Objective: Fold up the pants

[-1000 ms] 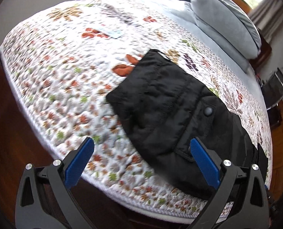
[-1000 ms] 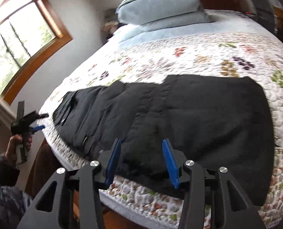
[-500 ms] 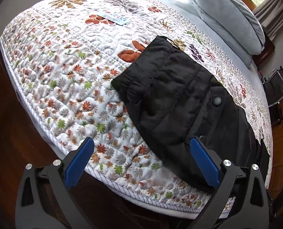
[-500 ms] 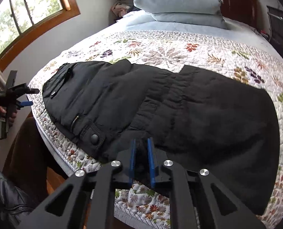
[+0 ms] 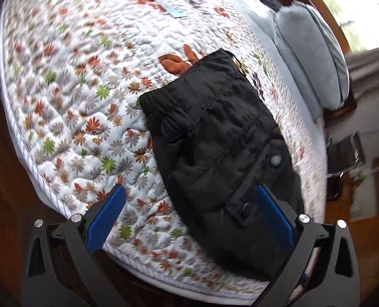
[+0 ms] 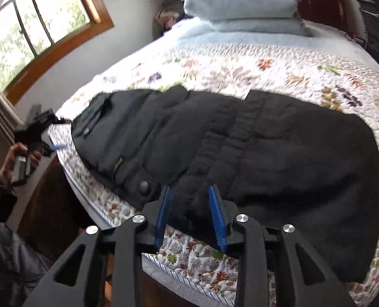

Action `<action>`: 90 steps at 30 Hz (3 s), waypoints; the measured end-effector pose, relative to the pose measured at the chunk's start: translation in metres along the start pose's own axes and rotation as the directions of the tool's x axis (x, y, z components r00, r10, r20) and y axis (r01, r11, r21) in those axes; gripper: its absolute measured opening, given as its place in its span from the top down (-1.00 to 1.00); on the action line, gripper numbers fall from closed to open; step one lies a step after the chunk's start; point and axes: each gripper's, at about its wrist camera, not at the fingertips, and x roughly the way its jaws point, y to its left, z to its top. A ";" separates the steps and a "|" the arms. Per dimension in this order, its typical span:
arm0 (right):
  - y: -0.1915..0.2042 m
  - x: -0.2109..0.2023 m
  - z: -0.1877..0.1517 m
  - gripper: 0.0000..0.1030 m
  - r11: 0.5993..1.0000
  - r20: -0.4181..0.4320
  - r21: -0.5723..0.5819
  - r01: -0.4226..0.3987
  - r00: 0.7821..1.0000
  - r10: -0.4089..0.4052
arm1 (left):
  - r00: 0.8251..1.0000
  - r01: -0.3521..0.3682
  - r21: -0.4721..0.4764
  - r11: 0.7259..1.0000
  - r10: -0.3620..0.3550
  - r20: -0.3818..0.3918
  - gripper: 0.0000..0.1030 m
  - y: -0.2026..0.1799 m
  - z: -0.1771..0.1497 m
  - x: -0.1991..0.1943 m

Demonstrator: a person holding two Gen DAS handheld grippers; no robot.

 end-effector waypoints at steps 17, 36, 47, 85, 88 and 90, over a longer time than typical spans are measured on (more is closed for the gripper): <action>-0.021 -0.022 0.000 0.32 0.996 0.036 0.074 0.047 0.998 -0.050 | 0.985 0.171 -0.135 0.976 -0.173 -0.006 -0.56 0.005 -0.014 0.017; -0.027 -0.016 0.000 0.13 0.994 0.021 0.096 0.057 0.998 -0.059 | 0.995 0.100 -0.079 0.992 -0.099 0.026 0.71 0.001 -0.010 0.018; -0.039 -0.016 -0.004 0.10 0.988 0.019 0.139 0.069 0.997 -0.072 | 0.982 0.165 -0.011 0.986 -0.163 0.091 0.83 -0.012 -0.016 0.003; -0.076 -0.031 -0.008 0.10 0.962 0.076 0.267 0.052 0.994 -0.074 | 0.929 0.310 0.578 0.755 -0.370 -0.014 0.71 -0.184 -0.082 -0.003; -0.079 -0.035 0.006 -0.03 0.955 0.096 0.298 0.000 0.995 -0.030 | 0.932 0.305 0.594 0.744 -0.362 -0.025 0.70 -0.190 -0.085 0.003; -0.075 -0.039 0.026 -0.08 0.956 0.140 0.288 -0.059 0.990 0.019 | 0.935 0.295 0.608 0.737 -0.352 -0.027 0.70 -0.193 -0.088 0.006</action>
